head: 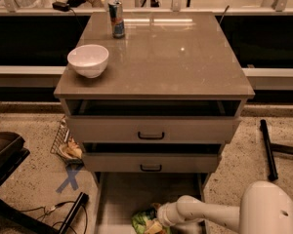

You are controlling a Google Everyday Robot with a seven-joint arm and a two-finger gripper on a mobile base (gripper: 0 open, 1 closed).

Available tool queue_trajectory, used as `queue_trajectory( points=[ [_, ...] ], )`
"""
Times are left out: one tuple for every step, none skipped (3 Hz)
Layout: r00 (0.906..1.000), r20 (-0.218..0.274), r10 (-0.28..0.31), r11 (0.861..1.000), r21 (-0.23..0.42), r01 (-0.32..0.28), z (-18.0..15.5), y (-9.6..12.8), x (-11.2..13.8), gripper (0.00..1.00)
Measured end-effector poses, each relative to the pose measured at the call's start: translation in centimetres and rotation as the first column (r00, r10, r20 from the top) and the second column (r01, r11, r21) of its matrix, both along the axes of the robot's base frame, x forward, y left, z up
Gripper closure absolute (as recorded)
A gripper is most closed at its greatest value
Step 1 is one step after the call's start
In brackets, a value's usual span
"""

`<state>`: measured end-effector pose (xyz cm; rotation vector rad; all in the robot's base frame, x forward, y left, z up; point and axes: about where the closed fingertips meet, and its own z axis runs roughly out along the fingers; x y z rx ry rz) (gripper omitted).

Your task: Pick green rice chip bag from bottom drawer and place on counter

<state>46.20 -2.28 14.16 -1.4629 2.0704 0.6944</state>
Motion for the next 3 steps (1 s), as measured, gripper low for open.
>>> queue_trajectory(
  points=[
    [1.0000,-0.002,0.002,1.000,0.001,-0.002,-0.12,0.14,-0.10,0.77],
    [1.0000,-0.002,0.002,1.000,0.001,-0.002,-0.10,0.14,-0.10,0.99],
    [1.0000,-0.002,0.004,1.000,0.001,-0.004,-0.11,0.25,-0.13,1.00]
  ],
)
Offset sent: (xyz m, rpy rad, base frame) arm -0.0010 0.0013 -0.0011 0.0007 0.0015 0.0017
